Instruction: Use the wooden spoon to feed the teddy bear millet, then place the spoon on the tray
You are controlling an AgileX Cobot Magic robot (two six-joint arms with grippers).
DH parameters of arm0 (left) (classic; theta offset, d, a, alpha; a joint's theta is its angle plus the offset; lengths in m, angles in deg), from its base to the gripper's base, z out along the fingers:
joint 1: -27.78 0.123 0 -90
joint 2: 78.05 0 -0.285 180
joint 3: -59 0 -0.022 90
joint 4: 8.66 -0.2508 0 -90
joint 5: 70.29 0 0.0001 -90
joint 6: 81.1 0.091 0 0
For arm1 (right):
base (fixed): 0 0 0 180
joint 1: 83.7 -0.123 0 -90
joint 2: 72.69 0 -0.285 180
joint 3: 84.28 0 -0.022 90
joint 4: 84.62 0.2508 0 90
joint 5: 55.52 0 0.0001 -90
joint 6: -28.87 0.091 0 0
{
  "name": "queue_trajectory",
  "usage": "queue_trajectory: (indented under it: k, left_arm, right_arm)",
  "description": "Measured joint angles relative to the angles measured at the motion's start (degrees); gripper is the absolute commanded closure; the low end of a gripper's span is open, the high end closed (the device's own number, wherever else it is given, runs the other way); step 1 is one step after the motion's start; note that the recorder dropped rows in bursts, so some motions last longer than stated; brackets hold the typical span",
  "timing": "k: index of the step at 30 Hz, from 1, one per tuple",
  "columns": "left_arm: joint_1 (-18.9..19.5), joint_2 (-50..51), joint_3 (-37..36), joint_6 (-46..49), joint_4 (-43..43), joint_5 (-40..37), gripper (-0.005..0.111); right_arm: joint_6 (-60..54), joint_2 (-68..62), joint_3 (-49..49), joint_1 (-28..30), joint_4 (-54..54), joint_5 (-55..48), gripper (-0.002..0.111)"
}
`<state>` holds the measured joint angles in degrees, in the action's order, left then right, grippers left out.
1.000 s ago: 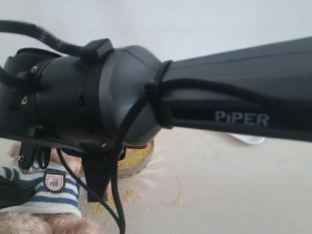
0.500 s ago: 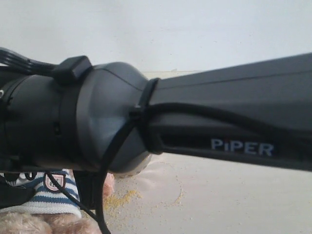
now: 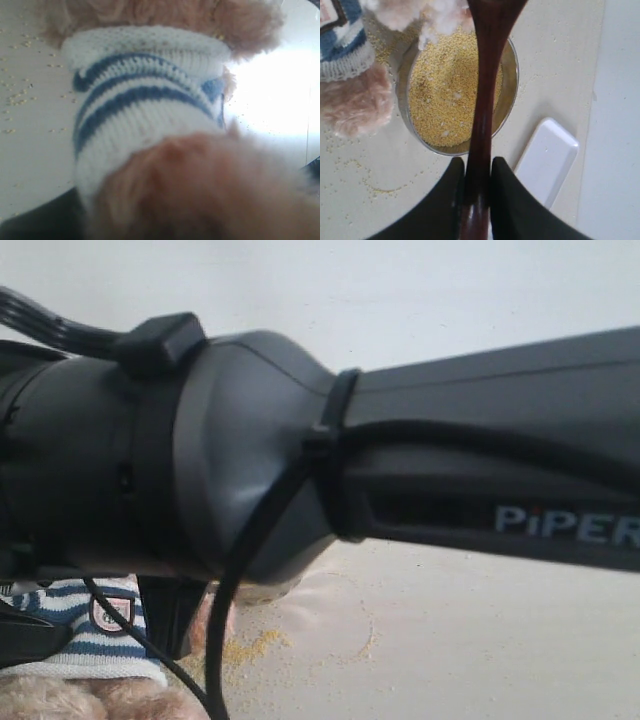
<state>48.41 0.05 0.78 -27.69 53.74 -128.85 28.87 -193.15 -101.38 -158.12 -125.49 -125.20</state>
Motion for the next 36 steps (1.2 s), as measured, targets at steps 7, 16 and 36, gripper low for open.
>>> queue_trajectory:
  k: [7,16,36]
  left_arm:
    - [0.00,0.00,0.00,0.00,0.00,0.00,0.102]
    - [0.00,0.00,0.00,0.00,0.00,0.00,0.102]
    - [0.00,0.00,0.00,0.00,0.00,0.00,0.102]
  right_arm:
    - [0.65,0.97,0.00,-0.49,-0.13,0.00,0.101]
    - [2.64,3.28,0.00,0.46,-1.73,0.00,0.101]
    - [11.54,6.90,5.73,7.84,3.25,4.74,0.101]
